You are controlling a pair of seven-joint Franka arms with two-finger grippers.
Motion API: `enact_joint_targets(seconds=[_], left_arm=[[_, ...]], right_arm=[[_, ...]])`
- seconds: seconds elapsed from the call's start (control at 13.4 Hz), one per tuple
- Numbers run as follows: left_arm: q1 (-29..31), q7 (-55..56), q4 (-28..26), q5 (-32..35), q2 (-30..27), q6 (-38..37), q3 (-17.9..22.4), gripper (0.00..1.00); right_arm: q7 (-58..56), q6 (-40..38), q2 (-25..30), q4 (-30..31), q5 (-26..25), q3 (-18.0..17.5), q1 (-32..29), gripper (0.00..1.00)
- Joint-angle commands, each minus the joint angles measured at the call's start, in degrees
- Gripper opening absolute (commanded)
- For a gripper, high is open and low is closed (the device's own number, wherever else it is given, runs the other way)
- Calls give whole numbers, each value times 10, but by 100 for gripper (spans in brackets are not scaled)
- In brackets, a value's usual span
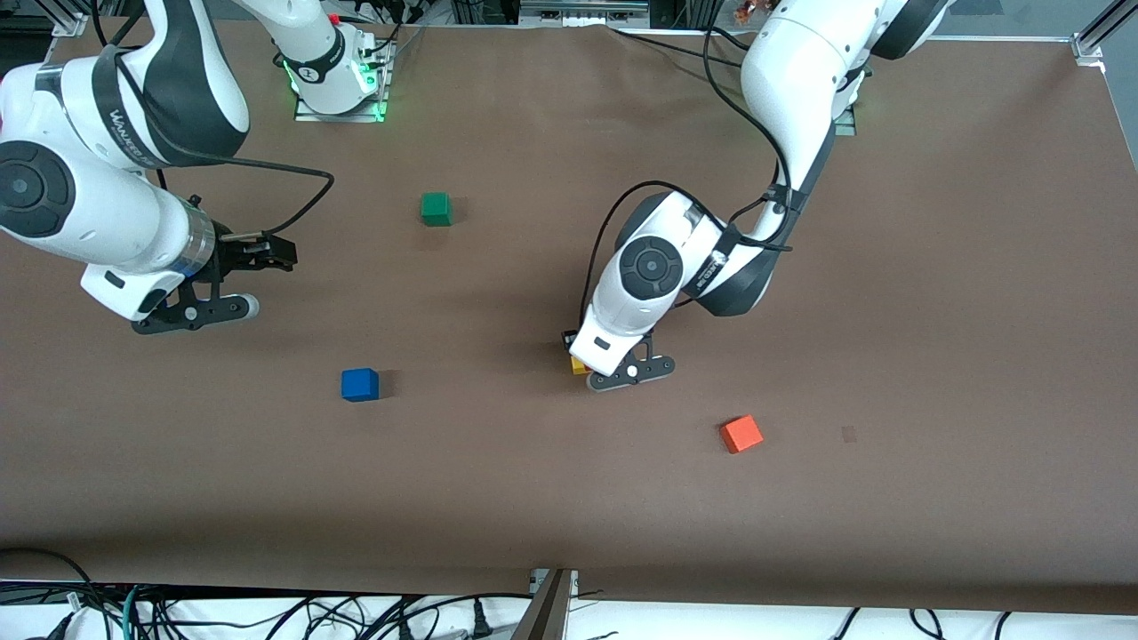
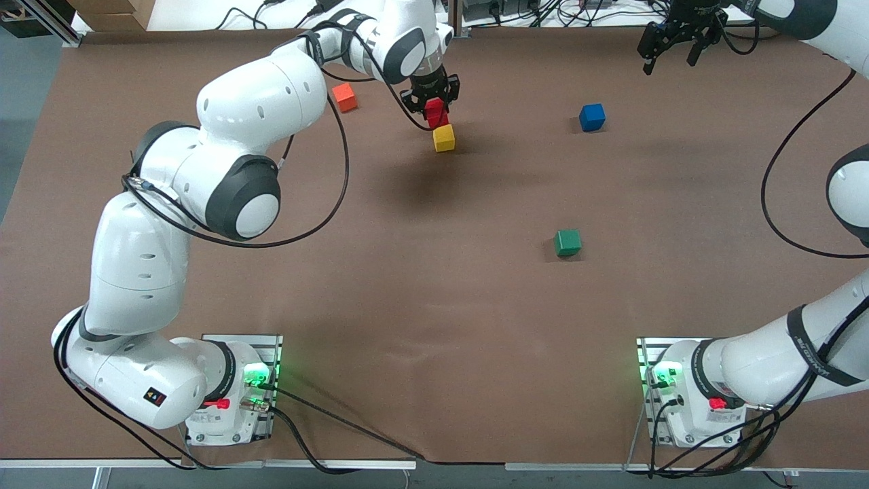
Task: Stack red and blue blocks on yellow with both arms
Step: 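Lower the red cube onto the yellow cube while the right gripper reaches the blue cube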
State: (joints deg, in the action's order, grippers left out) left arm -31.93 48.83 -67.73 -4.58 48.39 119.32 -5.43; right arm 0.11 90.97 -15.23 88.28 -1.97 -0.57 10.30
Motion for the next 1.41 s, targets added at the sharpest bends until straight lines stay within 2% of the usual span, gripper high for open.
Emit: enact_joint_targets(seconds=[0.0,0.52,0.74,0.82,0.89,0.97,1.19,1.34], left_arm=[[-20,21,34,-3,20,-9,12,0],[-48,18,37,11,43,-8,36,0],[-48,19,44,12,48,-8,37,0],[-48,18,44,12,48,-8,37,3],[-47,19,48,12,48,-8,37,43],[-47,19,50,12,48,-8,39,99],[-43,19,60,11,41,-13,46,100],[-38,17,60,12,29,-26,49,100]], right_arm=[[0,42,-29,-2,22,-1,-3,100],[6,225,-176,2,55,-1,-4,100],[9,274,-239,-36,52,-1,-1,100],[9,286,-247,-41,52,-1,0,100],[11,293,-253,-41,53,-1,-1,100],[11,298,-258,-40,56,-1,-5,100],[12,329,-274,-28,64,-1,-6,99],[12,341,-277,-18,71,-1,-5,95]])
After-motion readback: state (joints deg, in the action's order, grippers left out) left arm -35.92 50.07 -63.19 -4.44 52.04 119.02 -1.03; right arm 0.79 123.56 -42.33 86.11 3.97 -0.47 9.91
